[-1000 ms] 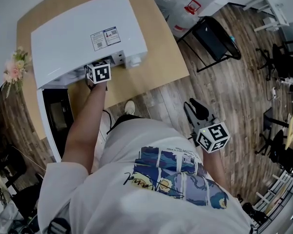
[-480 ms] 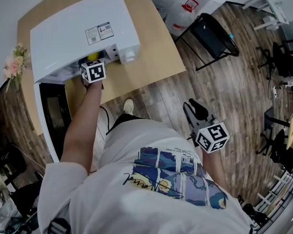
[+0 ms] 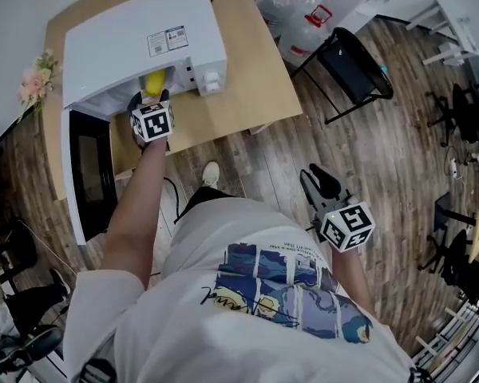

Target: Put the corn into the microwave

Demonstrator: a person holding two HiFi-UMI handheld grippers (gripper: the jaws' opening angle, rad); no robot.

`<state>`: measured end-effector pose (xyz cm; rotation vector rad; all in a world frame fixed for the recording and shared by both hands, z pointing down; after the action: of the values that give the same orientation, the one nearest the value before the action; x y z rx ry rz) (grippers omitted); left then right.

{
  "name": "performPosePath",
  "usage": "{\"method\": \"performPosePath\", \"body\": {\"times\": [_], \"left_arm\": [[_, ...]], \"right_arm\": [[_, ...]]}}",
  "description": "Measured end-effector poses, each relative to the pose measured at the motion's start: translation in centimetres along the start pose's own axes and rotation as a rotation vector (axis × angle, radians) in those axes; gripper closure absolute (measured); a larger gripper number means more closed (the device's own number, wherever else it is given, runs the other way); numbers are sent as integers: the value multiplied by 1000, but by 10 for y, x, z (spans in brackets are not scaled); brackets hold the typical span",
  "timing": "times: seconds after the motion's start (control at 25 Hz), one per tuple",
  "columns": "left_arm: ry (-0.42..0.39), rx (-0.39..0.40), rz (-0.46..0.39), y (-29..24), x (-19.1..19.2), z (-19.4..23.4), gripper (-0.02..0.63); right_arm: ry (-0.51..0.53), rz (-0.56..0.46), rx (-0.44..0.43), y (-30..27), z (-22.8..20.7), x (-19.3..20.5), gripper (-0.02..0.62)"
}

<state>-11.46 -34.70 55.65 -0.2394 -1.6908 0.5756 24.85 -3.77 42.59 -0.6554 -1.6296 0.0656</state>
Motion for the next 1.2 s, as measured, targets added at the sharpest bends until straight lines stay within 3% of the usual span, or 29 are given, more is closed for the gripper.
{"method": "performPosePath", "body": {"times": [0.36,0.56,0.76,1.2], "left_arm": [[19,-19,-18,69,22,-12,291],[67,36,-15,113,35,-33,316],[124,110,-11,150,51,-53,384],[125,236,-33,216,66,-86,556]], "right_arm": [[28,-17,-102,24,-1,15,511],[40,-17,-153,37,3,23,518],[42,-38,-183,48,5,33,537],[51,-50,-234,58,15,44,566]]}}
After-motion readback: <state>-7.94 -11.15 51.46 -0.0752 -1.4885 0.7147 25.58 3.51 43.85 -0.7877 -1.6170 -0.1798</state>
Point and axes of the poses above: the fingertips, and each gripper's own axes: y backward along the fingers, z to its left, x out of its underside, the point moved 7 cm from there along y, backward along the fingers, and after that the axes turned 7 degrees about -z, right-handed, at the moved point
